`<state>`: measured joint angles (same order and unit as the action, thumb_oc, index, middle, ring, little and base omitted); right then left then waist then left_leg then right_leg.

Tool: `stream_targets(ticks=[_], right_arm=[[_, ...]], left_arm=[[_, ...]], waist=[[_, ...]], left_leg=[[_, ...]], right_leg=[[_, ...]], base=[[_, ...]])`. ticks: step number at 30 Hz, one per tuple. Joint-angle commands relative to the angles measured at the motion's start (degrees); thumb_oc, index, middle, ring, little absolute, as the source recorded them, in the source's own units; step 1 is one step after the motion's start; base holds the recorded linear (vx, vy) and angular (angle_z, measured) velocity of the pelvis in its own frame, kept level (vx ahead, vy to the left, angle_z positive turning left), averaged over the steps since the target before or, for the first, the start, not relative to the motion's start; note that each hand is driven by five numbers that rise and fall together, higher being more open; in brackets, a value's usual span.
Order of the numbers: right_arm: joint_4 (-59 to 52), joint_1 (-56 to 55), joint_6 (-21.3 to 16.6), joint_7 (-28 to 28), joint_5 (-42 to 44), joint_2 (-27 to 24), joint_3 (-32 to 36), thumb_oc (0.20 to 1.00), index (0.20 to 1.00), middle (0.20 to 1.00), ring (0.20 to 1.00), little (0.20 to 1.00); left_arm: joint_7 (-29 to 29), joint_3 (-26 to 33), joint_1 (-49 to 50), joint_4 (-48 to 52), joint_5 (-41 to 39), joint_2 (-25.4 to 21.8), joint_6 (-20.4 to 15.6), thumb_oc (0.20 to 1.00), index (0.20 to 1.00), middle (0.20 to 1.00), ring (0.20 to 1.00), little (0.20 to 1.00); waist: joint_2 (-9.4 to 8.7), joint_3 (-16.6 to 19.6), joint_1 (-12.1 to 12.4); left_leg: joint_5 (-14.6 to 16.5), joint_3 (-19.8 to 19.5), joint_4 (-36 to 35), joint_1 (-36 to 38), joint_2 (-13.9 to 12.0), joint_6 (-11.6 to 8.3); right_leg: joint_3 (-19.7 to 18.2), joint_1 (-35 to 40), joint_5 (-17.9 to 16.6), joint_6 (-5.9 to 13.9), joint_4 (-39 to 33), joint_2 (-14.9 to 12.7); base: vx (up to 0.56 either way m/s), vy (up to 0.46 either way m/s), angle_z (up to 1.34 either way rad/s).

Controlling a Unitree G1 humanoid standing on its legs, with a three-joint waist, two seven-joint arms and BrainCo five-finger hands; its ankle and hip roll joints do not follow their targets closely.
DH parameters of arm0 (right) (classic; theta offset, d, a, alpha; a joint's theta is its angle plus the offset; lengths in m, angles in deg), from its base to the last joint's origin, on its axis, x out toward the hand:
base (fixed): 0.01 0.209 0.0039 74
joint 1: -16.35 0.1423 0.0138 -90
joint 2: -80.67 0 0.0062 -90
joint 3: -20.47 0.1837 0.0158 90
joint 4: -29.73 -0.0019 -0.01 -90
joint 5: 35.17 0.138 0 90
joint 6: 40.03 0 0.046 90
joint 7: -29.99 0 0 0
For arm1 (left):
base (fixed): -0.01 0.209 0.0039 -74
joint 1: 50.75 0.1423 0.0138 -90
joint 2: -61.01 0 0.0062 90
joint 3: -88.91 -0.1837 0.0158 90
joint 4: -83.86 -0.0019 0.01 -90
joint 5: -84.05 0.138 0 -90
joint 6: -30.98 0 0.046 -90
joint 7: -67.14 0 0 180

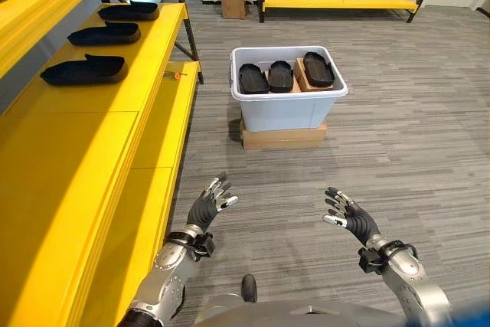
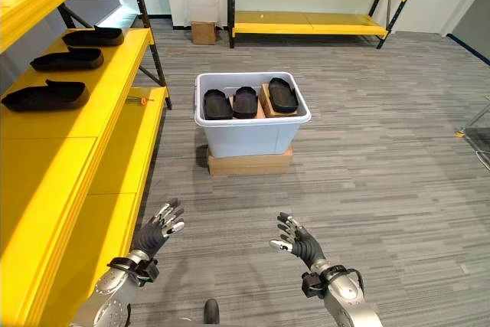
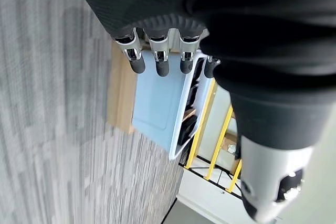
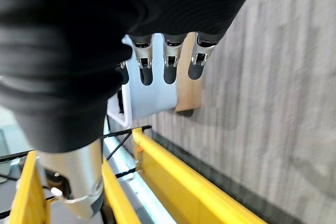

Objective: Move parts from the plastic box to the shelf.

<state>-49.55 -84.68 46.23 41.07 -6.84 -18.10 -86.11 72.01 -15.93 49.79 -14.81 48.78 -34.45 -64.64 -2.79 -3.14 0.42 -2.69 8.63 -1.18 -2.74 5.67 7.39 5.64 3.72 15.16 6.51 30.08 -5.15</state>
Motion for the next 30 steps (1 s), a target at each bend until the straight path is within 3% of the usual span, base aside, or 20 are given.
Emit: stream_targets(ticks=[1,2,3,6,8,9,10,12,16,18,20,22,23,24,27,28,29,30], right_arm=[[-1.90,-0.52,-2.01,0.53,-0.45,-0.12,0.40,1.000,1.000,1.000,1.000,1.000],[-1.91,-0.77,-1.90,0.49,-0.61,-0.04,0.50,1.000,1.000,1.000,1.000,1.000],[-1.90,-1.15,-1.84,0.18,-0.70,0.29,0.65,1.000,1.000,1.000,1.000,1.000],[-2.09,-1.38,-2.01,-0.20,0.34,0.17,1.12,1.000,1.000,1.000,1.000,1.000],[-2.44,-1.48,-1.99,-0.06,0.23,-0.33,1.32,1.000,1.000,1.000,1.000,1.000],[-2.44,-1.51,-2.00,-0.06,0.22,-0.34,1.31,1.000,1.000,1.000,1.000,1.000],[-2.66,-1.44,-1.91,-0.05,-1.03,-0.63,1.54,1.000,1.000,1.000,1.000,1.000],[-3.05,-1.38,-1.96,-0.34,-1.90,-0.61,1.72,1.000,1.000,1.000,1.000,1.000],[-3.22,-2.55,-1.87,-0.26,-1.06,-0.42,2.42,1.000,1.000,1.000,1.000,1.000],[-3.46,-2.96,-1.94,-0.09,0.10,-1.38,3.02,1.000,1.000,1.000,1.000,1.000],[-3.52,-3.09,-1.86,-0.16,0.37,-1.73,3.08,1.000,1.000,1.000,1.000,1.000],[-2.89,-2.50,-2.21,-0.38,0.85,-2.42,2.86,1.000,1.000,1.000,1.000,1.000],[-2.89,-2.50,-2.21,-0.38,0.85,-2.42,2.86,1.000,1.000,1.000,1.000,1.000],[-2.77,-2.26,-2.41,-0.55,1.57,-3.14,2.92,1.000,1.000,1.000,1.000,1.000],[-2.75,-2.72,-2.71,-1.04,1.99,-4.05,3.36,1.000,1.000,1.000,1.000,1.000],[-2.75,-2.72,-2.71,-1.04,1.99,-4.05,3.36,1.000,1.000,1.000,1.000,1.000],[-2.77,-2.76,-2.81,-1.37,1.98,-4.44,3.46,1.000,1.000,1.000,1.000,1.000],[-2.85,-2.72,-2.71,-1.97,2.05,-4.70,3.75,1.000,1.000,1.000,1.000,1.000]], left_arm=[[-0.69,0.73,0.12,3.84,1.06,-2.26,-2.87,1.000,1.000,1.000,1.000,1.000],[-0.56,0.55,0.14,3.88,1.26,-2.32,-2.83,1.000,1.000,1.000,1.000,1.000],[-0.70,0.56,0.24,3.71,1.62,-2.27,-2.63,1.000,1.000,1.000,1.000,1.000],[-0.50,0.85,0.67,3.49,0.79,-2.12,-2.60,1.000,1.000,1.000,1.000,1.000],[0.06,0.85,1.17,3.49,0.22,-2.05,-2.64,1.000,1.000,1.000,1.000,1.000],[0.07,0.84,1.19,3.48,0.22,-2.04,-2.64,1.000,1.000,1.000,1.000,1.000],[0.43,1.02,1.22,3.27,0.39,-2.11,-2.77,1.000,1.000,1.000,1.000,1.000],[0.57,0.98,0.86,2.93,1.07,-2.09,-2.93,1.000,1.000,1.000,1.000,1.000],[1.12,0.43,0.20,1.11,1.61,-0.52,-3.12,1.000,1.000,1.000,1.000,1.000],[0.86,0.02,-0.54,0.89,1.33,0.10,-2.98,1.000,1.000,1.000,1.000,1.000],[1.05,-0.16,-0.46,0.72,0.96,0.28,-3.07,1.000,1.000,1.000,1.000,1.000],[0.37,-0.59,-1.13,0.57,-0.10,0.91,-3.22,1.000,1.000,1.000,1.000,1.000],[0.37,-0.59,-1.13,0.57,-0.10,0.92,-3.22,1.000,1.000,1.000,1.000,1.000],[0.32,-0.49,-1.14,0.74,-0.92,0.85,-3.26,1.000,1.000,1.000,1.000,1.000],[0.16,-0.28,-0.02,1.72,-1.58,0.55,-2.72,1.000,1.000,1.000,1.000,1.000],[0.16,-0.28,-0.02,1.72,-1.58,0.55,-2.72,1.000,1.000,1.000,1.000,1.000],[0.11,-0.32,0.26,1.93,-1.47,0.50,-2.45,1.000,1.000,1.000,1.000,1.000],[0.24,-0.29,0.68,2.36,-1.92,0.60,-2.43,1.000,1.000,1.000,1.000,1.000]], waist=[[0.10,-1.61,-1.30],[0.95,-2.23,-1.75],[1.72,-2.49,-2.04],[2.28,-2.98,-3.23],[2.09,-3.21,-4.00],[2.31,-3.28,-4.02],[2.03,-3.52,-4.75],[1.57,-3.47,-5.21],[0.37,-1.58,-5.77],[1.19,-0.74,-6.65],[1.35,-0.70,-6.91],[2.03,-0.77,-7.02],[2.04,-0.75,-7.05],[1.68,-1.10,-6.59],[-0.33,-1.98,-5.45],[-0.29,-1.95,-5.49],[-1.23,-2.88,-4.74],[-1.98,-4.14,-3.50]], left_leg=[[4.54,-0.19,4.61,0.62,-4.39,-2.41],[4.83,-0.50,4.46,1.64,-4.67,-2.27],[5.20,-0.09,3.84,2.93,-4.83,-2.18],[5.76,-0.33,2.12,5.84,-4.35,-3.18],[6.29,-0.26,0.70,8.02,-3.94,-4.27],[6.32,-0.30,0.53,8.29,-4.17,-4.33],[7.04,-0.69,-0.94,10.62,-4.12,-5.74],[8.03,-0.63,-1.67,12.36,-4.56,-6.99],[11.37,-1.20,-1.37,15.62,-5.50,-8.40],[11.43,-2.30,1.88,17.33,-9.29,-10.14],[11.95,-2.31,2.87,17.15,-10.30,-10.45],[6.48,-2.91,10.10,14.28,-13.19,-12.62],[6.49,-2.93,10.13,14.24,-13.20,-12.63],[1.95,-4.06,17.30,11.08,-14.43,-13.17],[-6.82,-4.98,33.54,3.21,-16.65,-13.08],[-6.78,-5.04,33.63,3.12,-16.68,-13.09],[-6.83,-4.19,38.26,1.04,-16.69,-12.49],[-3.47,-1.88,38.81,-4.42,-15.31,-11.94]], right_leg=[[-0.64,-8.12,-24.51,2.55,4.63,-0.84],[-0.13,-10.41,-23.49,2.17,7.46,-0.79],[1.94,-12.82,-22.31,1.66,8.06,-2.42],[5.09,-16.81,-19.52,0.11,-2.80,-5.26],[6.29,-17.13,-20.66,0.68,-14.84,-7.07],[6.49,-16.59,-20.92,0.68,-15.52,-6.78],[4.79,-16.69,-24.27,2.51,-25.98,-7.69],[4.10,-17.26,-26.97,4.18,-31.19,-9.29],[4.90,-14.49,-28.63,4.40,-32.86,-9.35],[5.19,-15.20,-25.57,2.54,-27.94,-6.90],[5.42,-15.01,-24.46,2.03,-26.74,-6.23],[6.19,-14.15,-20.61,-0.57,-23.88,-3.61],[6.22,-14.17,-20.61,-0.58,-23.88,-3.61],[5.75,-12.38,-19.05,-2.44,-24.42,-1.41],[5.04,-8.41,-16.46,-6.09,-26.59,1.21],[5.09,-8.44,-16.46,-6.09,-26.59,1.23],[4.94,-6.93,-15.64,-7.01,-27.15,1.59],[4.39,-4.59,-15.08,-6.85,-28.37,1.34]], base=[[0.16,0.122,0.21],[0.18,0.099,0.53],[0.19,0.071,0.50],[0.22,-0.051,0.07],[0.21,-0.133,0.12],[0.28,-0.191,0.00],[0.29,-0.183,-0.04],[0.33,-0.226,0.18],[0.37,-0.267,0.32],[0.31,-0.304,0.72],[0.18,-0.241,0.12],[0.22,-0.343,-0.21],[0.19,-0.314,-0.12],[0.18,-0.309,-0.15],[0.17,-0.347,-0.22],[0.10,-0.232,-0.21],[0.16,-0.206,0.00],[0.22,-0.226,0.12]])
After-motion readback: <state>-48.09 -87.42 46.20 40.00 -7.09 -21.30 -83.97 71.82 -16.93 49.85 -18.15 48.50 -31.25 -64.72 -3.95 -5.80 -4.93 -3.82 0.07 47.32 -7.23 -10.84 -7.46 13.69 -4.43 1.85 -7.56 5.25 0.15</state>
